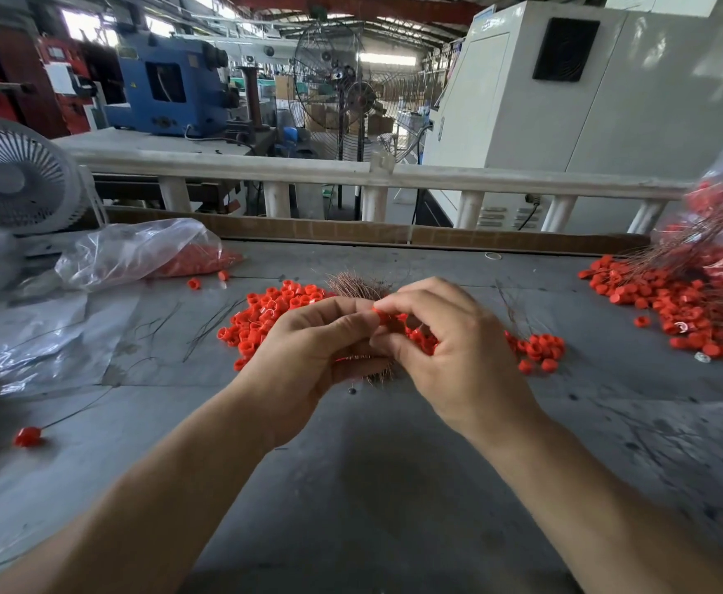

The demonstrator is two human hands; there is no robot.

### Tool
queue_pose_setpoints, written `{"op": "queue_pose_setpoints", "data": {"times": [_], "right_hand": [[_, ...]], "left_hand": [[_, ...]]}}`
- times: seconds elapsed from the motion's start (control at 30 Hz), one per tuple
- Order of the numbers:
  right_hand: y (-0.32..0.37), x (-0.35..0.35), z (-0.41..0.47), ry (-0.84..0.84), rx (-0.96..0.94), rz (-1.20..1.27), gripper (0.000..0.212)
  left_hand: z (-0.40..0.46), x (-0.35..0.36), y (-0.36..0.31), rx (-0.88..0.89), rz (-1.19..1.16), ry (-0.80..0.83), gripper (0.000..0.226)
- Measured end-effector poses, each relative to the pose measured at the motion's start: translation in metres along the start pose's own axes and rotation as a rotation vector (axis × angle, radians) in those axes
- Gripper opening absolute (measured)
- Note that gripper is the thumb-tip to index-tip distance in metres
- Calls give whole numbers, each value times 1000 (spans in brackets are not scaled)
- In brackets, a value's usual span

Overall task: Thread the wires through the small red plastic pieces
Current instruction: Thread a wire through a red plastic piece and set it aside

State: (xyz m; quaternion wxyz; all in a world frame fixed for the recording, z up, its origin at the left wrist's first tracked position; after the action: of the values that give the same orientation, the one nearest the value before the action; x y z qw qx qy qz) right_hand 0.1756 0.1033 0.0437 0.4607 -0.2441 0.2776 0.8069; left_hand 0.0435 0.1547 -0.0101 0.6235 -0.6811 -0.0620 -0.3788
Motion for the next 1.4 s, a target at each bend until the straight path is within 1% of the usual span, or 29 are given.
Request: {"op": "queue_pose_setpoints", "data": {"times": [0.17,0.27,0.4,0.67,0.77,0.83,0.87,0.93,1.0,1.03,1.13,1.23,1.3,1.4], "right_hand": [[6,-1,-2,-75,16,-165,14],[6,-2,-3,-82,15,-178,11],[4,-2,-4,-101,13,-186,5],[4,-6,-4,-165,-33,-172,8],[6,-5,-3,-146,-56,-164,6],[6,-3,-2,-113,-81,-156,2],[6,-2,-1,-96,-81,-148,3],[4,1,-1,-69,-46,-138,17],[3,0,-2,-78,-18,-153,29],[3,-1,-2,-92,-18,-167,30],[6,-3,-2,-89,-42,-179,26],[8,1,-2,-45,-60,-166,27],[8,2,-2,-45,-58,-165,26],[6,1,-1,-62,-45,-132,21]], "left_hand": [[1,-2,9,-107,-82,-8,27],[1,-1,11,-127,-93,3,21],[1,1,12,-135,-91,21,20],[1,2,12,-132,-42,51,24],[0,3,11,-127,-33,54,26],[0,1,9,-102,-40,24,26],[0,0,8,-86,-42,7,28],[0,-1,5,-56,-36,-17,31],[0,-2,3,-29,-30,-38,38],[0,-2,2,-19,-32,-45,42],[0,-2,0,5,-37,-57,47],[0,-2,-1,12,-34,-66,43],[0,-3,-2,11,-24,-70,39],[0,-3,-1,7,-27,-74,41]]}}
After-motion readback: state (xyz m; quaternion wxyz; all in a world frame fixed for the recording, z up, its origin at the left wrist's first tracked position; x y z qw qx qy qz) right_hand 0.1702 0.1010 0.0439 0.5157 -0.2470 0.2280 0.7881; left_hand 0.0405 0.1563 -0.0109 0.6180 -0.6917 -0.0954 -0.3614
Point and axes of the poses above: each hand's wrist, its own z-axis towards the middle knuckle, its own x-axis out of the palm, y = z × x, the point moved 7 cm from there along z, towards the middle knuckle, and after that the axes turned 15 degrees about -z, right-handed, at the moved point
